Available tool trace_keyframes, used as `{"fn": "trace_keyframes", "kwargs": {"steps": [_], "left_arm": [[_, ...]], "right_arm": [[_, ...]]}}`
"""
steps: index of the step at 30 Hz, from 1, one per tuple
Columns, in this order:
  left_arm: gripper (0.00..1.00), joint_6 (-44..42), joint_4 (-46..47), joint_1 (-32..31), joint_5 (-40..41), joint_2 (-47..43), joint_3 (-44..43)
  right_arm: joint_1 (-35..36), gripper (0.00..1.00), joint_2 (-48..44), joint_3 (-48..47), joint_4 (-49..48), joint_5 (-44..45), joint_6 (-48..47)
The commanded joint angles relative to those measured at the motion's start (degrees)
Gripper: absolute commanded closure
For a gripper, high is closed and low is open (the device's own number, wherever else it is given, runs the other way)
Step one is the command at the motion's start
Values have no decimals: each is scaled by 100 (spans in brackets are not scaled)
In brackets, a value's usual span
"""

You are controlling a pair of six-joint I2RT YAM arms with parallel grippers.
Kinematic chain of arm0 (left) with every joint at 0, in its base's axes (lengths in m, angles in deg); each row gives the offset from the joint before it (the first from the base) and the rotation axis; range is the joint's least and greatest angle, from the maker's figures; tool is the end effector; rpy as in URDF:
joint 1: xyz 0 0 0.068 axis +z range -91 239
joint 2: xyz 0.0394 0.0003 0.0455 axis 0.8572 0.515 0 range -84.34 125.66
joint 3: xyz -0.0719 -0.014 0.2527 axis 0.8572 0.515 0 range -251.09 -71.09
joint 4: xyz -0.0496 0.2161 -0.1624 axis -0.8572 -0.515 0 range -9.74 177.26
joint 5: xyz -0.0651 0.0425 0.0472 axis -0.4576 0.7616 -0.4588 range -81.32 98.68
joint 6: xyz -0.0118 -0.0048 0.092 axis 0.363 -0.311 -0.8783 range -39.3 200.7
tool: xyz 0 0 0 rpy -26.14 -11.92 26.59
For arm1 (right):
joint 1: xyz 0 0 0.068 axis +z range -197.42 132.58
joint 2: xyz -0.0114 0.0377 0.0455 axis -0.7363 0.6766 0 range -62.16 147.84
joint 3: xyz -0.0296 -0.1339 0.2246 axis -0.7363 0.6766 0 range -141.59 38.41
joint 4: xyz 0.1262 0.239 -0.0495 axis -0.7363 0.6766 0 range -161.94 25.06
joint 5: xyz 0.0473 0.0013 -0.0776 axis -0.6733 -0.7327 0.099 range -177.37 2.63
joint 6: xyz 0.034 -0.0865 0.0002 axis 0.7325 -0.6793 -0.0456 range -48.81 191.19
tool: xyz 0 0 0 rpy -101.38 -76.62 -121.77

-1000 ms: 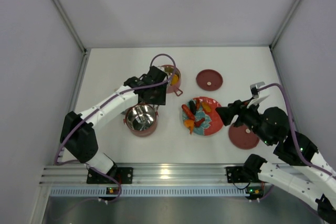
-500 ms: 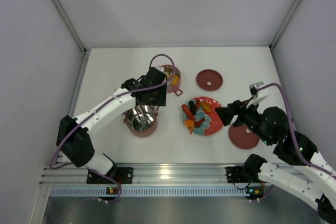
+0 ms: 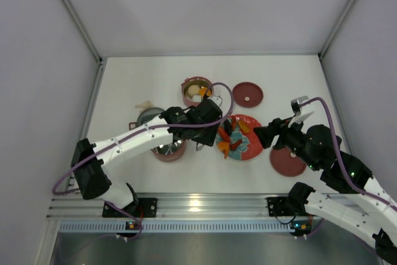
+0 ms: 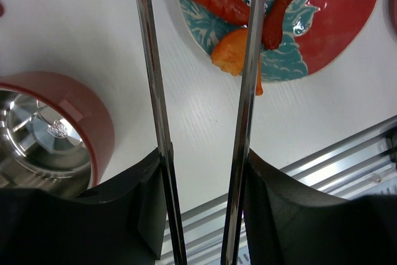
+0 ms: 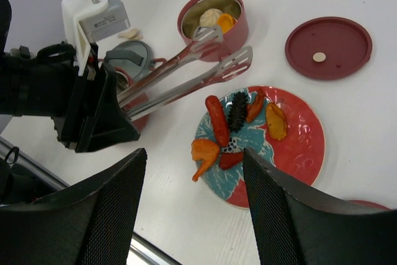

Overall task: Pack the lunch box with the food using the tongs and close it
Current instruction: Place the fake food in the packing box, then pick up the fake food from the plate.

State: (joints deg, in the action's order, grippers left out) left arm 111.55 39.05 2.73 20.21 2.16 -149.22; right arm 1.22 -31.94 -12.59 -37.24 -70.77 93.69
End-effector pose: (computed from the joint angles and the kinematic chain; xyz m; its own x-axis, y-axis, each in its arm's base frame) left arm 0.2114 -0.2865 0.2585 -0.7844 0.2701 -0.5584 0.4096 0.9016 -0.1393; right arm 0.1311 0.1127 0.3523 -0.3519 0.1554 -0.9231 -0.4345 0.8464 0.3081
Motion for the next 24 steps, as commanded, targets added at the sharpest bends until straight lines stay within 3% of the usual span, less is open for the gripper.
{"fn": "trace_keyframes", "kwargs": {"steps": [1,16,24], "left_arm": [[51,315,-215,-225,323,34,17],[50,1054,-312,-1035,376,-660,992],[50,1195,-146,-1061,324,-872,1432]], "right_arm": [[93,37,-60,-173,178,177,-106],[93,37,10,-41,64,151,-62],[93,37,72,-6,-7,89,-26]]}}
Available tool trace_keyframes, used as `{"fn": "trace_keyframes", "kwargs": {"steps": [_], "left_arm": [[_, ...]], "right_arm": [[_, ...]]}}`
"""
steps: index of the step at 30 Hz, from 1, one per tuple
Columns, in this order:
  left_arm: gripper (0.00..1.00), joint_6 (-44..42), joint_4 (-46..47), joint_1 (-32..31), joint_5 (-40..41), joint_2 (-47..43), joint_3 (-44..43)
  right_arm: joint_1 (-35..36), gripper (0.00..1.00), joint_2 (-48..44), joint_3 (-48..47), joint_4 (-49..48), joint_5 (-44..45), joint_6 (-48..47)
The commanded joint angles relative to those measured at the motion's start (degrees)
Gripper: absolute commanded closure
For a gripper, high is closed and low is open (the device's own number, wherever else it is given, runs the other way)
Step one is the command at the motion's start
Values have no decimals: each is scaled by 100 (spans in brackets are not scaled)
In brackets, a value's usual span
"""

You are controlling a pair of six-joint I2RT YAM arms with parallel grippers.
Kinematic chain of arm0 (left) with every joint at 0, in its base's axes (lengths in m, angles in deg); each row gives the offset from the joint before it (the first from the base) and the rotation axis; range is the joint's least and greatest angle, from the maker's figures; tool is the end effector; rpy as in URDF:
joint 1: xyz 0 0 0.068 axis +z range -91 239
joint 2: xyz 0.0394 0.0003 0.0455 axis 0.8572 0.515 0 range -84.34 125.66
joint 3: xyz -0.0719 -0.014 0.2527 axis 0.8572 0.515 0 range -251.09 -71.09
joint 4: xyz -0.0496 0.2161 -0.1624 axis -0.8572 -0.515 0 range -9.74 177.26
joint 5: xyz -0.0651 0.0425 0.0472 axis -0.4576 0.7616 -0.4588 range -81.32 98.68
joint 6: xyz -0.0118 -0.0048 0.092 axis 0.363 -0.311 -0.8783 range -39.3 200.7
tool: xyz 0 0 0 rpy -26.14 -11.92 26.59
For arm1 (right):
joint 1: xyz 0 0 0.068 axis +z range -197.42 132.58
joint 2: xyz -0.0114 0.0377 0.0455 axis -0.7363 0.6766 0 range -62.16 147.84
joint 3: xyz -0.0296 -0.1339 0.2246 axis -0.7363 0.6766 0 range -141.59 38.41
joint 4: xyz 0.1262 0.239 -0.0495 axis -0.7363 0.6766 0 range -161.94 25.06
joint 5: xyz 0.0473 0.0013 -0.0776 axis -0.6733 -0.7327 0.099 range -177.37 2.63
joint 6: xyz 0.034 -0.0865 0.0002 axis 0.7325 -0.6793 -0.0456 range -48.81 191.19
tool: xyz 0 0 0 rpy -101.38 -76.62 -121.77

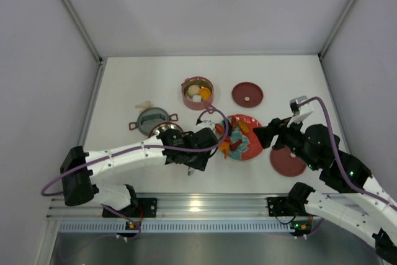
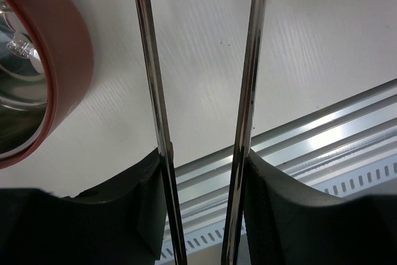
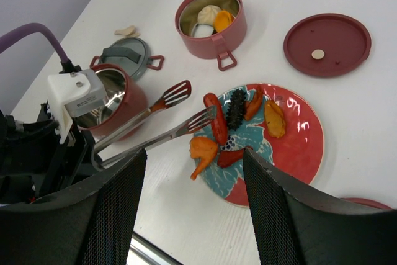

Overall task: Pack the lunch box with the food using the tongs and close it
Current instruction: Pick up the fake food from the plate.

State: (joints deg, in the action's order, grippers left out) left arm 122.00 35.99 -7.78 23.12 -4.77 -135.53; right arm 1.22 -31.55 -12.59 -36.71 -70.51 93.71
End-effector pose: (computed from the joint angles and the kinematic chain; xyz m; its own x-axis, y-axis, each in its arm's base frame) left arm 0.1382 -0.2694 0.2115 -0.8328 0.3202 -0.4516 0.4007 0.9115 -0.0927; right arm 0.1322 0.1133 0.3499 -0.3604 0.1454 -0.9214 -0.4276 0.8521 0.3018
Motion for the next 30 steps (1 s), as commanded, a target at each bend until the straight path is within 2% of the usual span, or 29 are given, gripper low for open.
{"fn": "trace_keyframes", "kwargs": {"steps": [1,13,21,30], "left_arm": [[50,133,178,-19,50,-144,72],[48,-87,433,-10,85,453,-165],[47,-148,486,-10,51,498,-288],[47,-245,644,-10,-354,436,-270]], "right_arm": [[93,37,41,3,-51,63,-20],[93,37,59,3,-24,63,-29],[93,37,33,-6,-15,54,-46],[93,37,6,-24,20,63,-38]]}}
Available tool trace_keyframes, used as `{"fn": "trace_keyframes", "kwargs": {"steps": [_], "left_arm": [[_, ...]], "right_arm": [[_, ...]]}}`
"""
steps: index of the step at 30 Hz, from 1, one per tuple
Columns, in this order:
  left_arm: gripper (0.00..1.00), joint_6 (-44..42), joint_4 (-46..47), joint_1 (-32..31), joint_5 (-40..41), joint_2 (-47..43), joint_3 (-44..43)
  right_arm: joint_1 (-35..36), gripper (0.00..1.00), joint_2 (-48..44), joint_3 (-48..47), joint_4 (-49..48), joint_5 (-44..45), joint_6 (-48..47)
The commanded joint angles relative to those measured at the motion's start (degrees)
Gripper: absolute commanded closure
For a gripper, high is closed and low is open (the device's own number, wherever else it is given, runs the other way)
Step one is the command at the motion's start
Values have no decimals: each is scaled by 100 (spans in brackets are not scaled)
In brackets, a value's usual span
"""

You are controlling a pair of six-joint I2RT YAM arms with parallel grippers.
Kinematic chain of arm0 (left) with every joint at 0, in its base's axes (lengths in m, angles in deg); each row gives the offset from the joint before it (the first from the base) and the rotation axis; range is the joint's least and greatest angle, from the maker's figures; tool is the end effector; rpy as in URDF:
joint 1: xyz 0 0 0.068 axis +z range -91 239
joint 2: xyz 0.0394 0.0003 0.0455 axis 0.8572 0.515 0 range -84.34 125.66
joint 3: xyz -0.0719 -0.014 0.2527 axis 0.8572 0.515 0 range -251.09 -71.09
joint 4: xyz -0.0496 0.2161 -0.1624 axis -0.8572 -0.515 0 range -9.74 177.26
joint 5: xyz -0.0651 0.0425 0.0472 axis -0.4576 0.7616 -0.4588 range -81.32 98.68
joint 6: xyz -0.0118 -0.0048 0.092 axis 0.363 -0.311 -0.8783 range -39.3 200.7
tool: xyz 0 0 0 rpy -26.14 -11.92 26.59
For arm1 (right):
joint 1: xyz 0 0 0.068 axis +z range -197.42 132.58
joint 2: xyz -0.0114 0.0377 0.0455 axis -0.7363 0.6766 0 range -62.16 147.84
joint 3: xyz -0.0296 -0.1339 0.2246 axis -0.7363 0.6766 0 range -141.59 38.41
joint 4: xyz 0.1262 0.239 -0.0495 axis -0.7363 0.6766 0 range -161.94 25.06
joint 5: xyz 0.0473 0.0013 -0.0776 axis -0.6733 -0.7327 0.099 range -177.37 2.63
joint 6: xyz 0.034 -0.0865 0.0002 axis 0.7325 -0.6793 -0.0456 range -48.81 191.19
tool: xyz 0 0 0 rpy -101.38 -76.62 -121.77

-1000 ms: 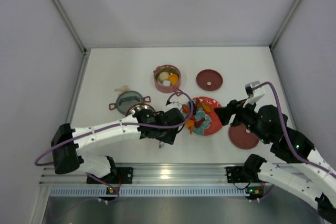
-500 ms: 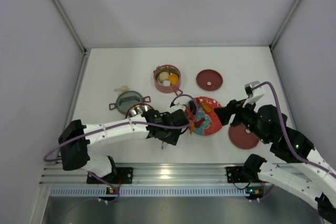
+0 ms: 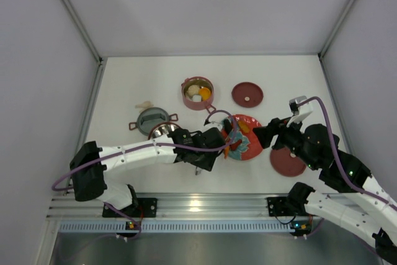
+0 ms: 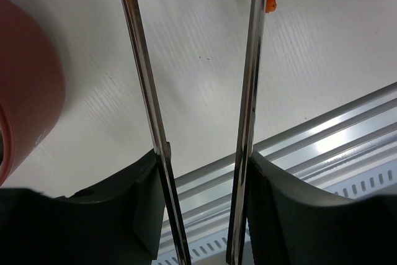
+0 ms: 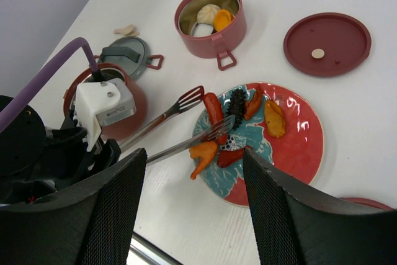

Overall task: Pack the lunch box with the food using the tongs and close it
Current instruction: Pick up the fake food from the plate.

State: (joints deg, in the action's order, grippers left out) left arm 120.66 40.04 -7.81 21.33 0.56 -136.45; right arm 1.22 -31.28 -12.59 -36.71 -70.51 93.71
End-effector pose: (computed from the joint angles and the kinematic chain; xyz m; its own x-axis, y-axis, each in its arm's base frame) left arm 0.1441 -0.2900 0.1934 -0.8315 0.3497 -0.4317 0.4291 0.8978 -0.0993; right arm 0.1329 0.1141 0.3492 -0.3633 0.1422 -0.9208 -0.4267 0.8532 0.3001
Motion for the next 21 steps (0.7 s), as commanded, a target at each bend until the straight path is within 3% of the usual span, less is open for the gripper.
{"fn": "trace_keyframes", "kwargs": {"steps": [1,21], "left_arm": [[47,-112,205,-8,-183,-53,-187],[47,-165,46,-8,-403,79,-222]], "right_arm": [[93,37,-20,-24,28,63,-38],[93,37,-55,47,37,80,-11]]}}
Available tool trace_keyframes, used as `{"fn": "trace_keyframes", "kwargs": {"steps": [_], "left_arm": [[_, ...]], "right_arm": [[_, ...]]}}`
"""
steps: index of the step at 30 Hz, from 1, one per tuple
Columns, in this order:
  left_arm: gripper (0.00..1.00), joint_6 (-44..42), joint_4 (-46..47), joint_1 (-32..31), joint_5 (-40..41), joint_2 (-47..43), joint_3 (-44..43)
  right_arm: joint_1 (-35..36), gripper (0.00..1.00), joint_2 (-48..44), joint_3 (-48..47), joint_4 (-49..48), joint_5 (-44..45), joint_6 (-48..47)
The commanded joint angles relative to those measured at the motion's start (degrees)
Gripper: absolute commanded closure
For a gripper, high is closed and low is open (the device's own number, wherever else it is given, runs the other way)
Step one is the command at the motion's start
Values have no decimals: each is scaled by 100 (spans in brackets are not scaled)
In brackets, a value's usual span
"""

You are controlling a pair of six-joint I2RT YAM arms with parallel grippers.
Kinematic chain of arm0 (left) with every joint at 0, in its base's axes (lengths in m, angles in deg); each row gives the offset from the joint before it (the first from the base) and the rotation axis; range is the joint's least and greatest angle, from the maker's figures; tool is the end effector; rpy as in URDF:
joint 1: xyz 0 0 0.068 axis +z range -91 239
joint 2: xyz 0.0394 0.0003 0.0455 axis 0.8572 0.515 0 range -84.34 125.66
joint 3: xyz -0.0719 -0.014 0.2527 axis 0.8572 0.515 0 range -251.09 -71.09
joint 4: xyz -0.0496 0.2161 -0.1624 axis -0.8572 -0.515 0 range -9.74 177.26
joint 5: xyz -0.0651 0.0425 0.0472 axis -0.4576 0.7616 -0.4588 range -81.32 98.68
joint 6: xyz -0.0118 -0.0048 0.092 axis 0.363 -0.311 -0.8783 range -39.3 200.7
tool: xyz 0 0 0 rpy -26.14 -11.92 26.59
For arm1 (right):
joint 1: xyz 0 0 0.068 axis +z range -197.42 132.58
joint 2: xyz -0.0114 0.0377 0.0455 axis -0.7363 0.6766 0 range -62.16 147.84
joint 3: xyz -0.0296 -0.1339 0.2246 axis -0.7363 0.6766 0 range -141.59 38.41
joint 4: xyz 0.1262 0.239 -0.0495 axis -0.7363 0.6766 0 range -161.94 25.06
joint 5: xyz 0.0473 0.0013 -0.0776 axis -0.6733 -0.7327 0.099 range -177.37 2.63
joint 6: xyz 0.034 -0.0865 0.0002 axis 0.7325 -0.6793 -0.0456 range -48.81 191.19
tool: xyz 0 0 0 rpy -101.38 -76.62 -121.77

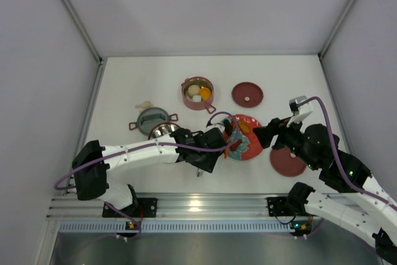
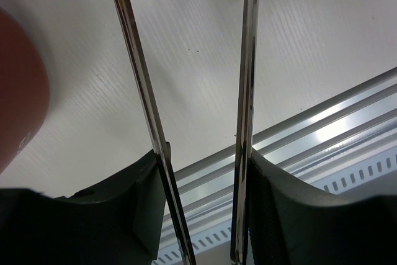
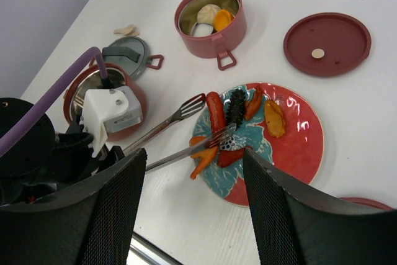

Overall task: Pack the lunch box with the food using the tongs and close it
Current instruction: Pick up the fake food from the plate.

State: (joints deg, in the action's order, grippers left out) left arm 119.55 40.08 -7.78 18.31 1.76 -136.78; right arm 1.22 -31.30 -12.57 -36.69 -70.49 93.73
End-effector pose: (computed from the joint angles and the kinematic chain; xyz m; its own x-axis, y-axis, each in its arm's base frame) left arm 0.1415 -0.2944 0.1881 -0.8364 0.3811 -0.3939 0.4575 0.8812 -0.1188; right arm 0.1329 0.1140 0.3490 -0.3635 0.1423 -0.9207 -0.4262 0.8534 0.3002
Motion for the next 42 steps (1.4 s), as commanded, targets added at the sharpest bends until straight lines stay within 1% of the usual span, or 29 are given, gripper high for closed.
{"fn": "trace_keyframes", "kwargs": {"steps": [1,11,19,20,21,26,28,30,37,42], "left_arm": [[47,-53,42,-10,-110,-59,-198],[49,-141,-2,-10,-172,-76,-260],[56,-325,-20,-19,-172,-6,-444],[61,-369,-37,-10,-172,46,-453],[62,-387,-46,-10,-172,73,-471],[63,-545,-55,-10,-251,187,-541],[62,-572,-90,-10,-242,205,-532],[56,-572,-168,-10,-111,214,-515],[52,-484,-221,-10,21,-137,-287],[51,-431,-353,-10,162,-559,-269]], "right_arm": [[93,37,-62,53,35,69,-5],[93,37,-123,132,-9,122,101],[93,37,-106,273,-141,166,233],[93,37,-106,290,-158,183,259],[93,37,-106,317,-167,210,277],[93,38,-132,440,-255,368,408],[93,38,-132,510,-307,412,487],[93,38,-132,589,-343,438,549],[93,39,-202,800,-492,518,847],[93,39,-281,914,-563,561,988]]}}
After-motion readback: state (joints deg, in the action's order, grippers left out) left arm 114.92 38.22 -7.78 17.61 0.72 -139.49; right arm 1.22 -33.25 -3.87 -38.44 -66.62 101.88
